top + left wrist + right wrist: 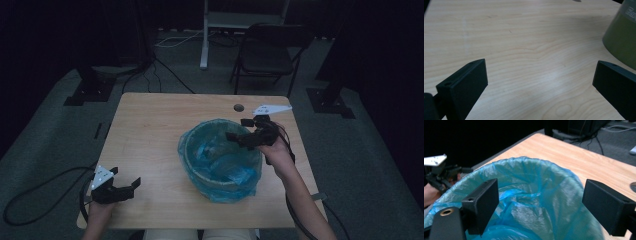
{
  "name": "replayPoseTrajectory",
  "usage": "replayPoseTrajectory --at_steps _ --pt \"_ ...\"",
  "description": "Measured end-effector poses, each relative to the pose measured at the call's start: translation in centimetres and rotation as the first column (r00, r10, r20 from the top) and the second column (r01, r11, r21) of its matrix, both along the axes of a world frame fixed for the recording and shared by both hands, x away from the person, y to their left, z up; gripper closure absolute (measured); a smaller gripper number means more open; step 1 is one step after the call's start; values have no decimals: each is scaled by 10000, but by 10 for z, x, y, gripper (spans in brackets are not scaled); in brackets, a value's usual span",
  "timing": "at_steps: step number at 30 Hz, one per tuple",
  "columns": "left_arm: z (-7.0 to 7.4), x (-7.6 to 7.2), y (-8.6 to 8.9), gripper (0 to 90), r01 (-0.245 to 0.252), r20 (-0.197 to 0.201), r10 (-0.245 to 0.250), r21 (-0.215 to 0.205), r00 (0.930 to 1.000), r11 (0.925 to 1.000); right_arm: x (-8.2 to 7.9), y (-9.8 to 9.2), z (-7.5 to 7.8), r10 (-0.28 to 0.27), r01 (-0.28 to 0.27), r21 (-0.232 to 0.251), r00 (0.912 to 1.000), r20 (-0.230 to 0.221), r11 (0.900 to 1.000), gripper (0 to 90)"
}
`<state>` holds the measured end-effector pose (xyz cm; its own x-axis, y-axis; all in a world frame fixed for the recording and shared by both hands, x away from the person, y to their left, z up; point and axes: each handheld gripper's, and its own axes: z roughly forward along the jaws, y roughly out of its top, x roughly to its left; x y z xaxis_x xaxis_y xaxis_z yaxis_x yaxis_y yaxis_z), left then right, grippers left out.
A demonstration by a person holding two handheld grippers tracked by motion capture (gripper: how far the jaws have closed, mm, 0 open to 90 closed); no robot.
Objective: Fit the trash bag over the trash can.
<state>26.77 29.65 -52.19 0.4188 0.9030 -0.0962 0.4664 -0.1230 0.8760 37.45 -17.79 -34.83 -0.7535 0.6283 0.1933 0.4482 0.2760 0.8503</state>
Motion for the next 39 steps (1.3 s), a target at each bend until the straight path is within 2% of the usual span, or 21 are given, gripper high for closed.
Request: replayPoseTrajectory --at_steps 5,7,8,11,16,20,23,24,25,26,27,28,30,32,36,37,39 --pt "-4 0 -2 3 160 -80 -160 31 9998 9999 -6 -18 -6 -534 524 540 9984 180 9972 133" --pt "-5 0 -3 3 232 -115 -233 -98 9997 9997 -7 -20 -8 -660 647 566 9976 209 9963 133" --pt "-5 0 -4 3 241 -157 -242 -91 9996 9997 -9 -29 -11 -1028 1003 705 9941 338 9925 133" --pt "-6 1 -4 3 170 -211 -167 119 9996 9998 -12 -42 -16 -1564 1529 788 9869 402 9851 134" --pt "-6 -1 0 3 -1 -233 2 56 9997 10000 -16 -65 -27 -2523 2473 952 9666 446 9642 134" --pt "-5 -4 4 3 -102 -252 105 114 9996 9999 -21 -82 -38 -3047 2989 1111 9517 385 9478 134" --pt "-5 -5 5 3 -126 -286 132 219 9995 9997 -25 -94 -48 -3492 3431 1214 9365 327 9314 134" --pt "-5 -5 5 3 -126 -286 132 219 9995 9997 -25 -94 -48 -3492 3431 1214 9365 327 9314 134" --pt "-4 -6 6 3 -128 -245 133 218 9996 9997 -26 -98 -51 -3628 3568 1238 9314 295 9260 133" --pt "-4 -7 7 3 -135 -264 142 242 9996 9996 -30 -107 -58 -3968 3897 1324 9174 313 9114 134" --pt "-3 -8 7 3 -168 -197 173 250 9997 9995 -31 -110 -61 -4114 4039 1364 9109 307 9046 134" --pt "-3 -8 7 3 -168 -197 173 250 9997 9995 -31 -110 -61 -4114 4039 1364 9109 307 9046 134" --pt "-2 -11 9 3 -172 -187 181 428 9997 9989 -36 -119 -71 -4464 4382 1448 8944 284 8872 134" --pt "-1 -13 11 3 -160 -210 171 526 9996 9985 -38 -124 -79 -4633 4562 1469 8860 163 8777 134" --pt "-2 -18 18 3 -236 -294 251 522 9993 9984 -45 -128 -98 -4883 4801 1413 8722 288 8658 134" --pt "-2 -19 20 3 -226 -318 242 496 9992 9985 -47 -129 -103 -4887 4810 1376 8721 261 8658 134" --pt "-2 -20 23 3 -328 -365 346 487 9987 9983 -50 -131 -113 -4998 4926 1393 8659 195 8590 133"
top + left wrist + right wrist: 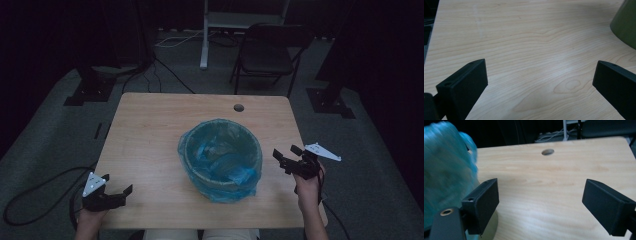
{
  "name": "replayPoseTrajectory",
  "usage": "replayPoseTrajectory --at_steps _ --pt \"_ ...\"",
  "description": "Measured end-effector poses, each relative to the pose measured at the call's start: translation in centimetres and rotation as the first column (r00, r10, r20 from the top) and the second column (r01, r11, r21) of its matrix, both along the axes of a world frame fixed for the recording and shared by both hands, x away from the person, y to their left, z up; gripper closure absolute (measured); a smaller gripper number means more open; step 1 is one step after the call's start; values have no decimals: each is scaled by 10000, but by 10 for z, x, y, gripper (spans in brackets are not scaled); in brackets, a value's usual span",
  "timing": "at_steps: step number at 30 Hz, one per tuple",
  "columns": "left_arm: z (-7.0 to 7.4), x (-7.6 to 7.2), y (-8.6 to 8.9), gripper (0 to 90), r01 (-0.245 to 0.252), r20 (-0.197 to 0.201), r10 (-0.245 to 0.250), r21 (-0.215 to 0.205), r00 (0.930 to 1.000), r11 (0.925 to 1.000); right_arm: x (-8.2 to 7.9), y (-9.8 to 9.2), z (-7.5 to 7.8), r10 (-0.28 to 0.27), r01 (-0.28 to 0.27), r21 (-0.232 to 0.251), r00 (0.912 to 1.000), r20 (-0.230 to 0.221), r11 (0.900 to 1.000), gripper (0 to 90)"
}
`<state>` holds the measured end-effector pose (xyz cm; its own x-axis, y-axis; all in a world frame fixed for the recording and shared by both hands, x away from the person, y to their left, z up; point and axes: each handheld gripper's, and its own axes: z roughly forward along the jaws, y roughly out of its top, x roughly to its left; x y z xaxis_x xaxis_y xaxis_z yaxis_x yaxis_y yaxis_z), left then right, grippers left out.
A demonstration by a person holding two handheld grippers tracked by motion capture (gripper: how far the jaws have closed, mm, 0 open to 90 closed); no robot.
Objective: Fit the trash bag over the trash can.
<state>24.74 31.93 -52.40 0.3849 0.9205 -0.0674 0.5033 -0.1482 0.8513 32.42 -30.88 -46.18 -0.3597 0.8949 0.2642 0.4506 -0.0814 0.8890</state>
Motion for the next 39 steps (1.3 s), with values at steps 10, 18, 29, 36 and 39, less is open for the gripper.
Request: replayPoseTrajectory --at_steps 10,18,29,36,39 --pt "2 -16 7 3 -147 -40 146 -81 9999 9999 -25 -24 -37 -1259 1265 275 9918 -225 9916 133" --pt "-7 -30 18 4 -783 -582 788 111 9952 9969 -44 -41 -67 -1872 1869 -110 9794 -756 9823 134" --pt "-18 -40 36 3 -2464 -901 2443 -130 9655 9691 -63 -56 -84 -2805 2773 -477 9559 -869 9596 135" --pt "-17 -43 35 3 -2819 -889 2818 122 9553 9594 -67 -58 -86 -3039 2994 -612 9487 -872 9522 135" --pt "-18 -42 33 3 -2766 -884 2778 263 9566 9606 -67 -58 -86 -3052 3008 -598 9481 -897 9518 135"
